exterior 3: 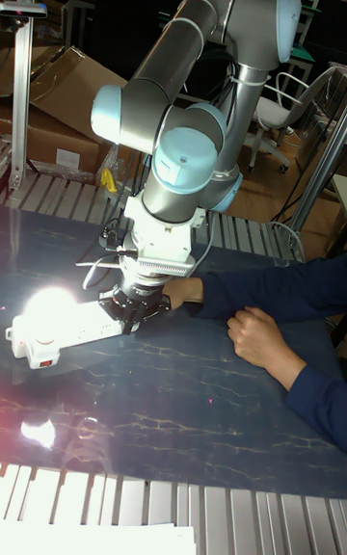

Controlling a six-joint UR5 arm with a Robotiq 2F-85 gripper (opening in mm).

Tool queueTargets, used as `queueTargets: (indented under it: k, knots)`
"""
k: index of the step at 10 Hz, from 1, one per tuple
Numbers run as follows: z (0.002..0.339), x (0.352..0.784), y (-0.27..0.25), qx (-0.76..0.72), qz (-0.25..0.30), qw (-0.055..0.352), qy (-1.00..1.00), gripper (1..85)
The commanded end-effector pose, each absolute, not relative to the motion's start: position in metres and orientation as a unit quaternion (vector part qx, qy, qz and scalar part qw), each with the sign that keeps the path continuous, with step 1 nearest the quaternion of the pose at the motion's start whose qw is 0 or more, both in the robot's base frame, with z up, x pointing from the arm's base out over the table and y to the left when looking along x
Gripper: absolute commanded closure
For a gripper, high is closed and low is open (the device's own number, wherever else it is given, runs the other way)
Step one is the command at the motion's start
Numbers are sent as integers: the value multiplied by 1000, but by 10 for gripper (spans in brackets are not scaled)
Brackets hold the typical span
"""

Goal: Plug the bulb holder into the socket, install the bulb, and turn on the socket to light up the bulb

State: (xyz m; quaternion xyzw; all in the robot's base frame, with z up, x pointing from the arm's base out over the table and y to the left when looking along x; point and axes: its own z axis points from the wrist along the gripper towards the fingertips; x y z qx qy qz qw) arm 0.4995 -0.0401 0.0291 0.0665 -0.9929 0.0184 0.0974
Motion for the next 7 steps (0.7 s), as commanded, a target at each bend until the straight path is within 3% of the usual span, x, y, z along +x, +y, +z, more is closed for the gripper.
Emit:
queueTargets:
  k: [1,7]
  knots:
    - [32,497,-38,63,12,98,-993,847]
    - [32,493,-41,57,13,104,-993,847]
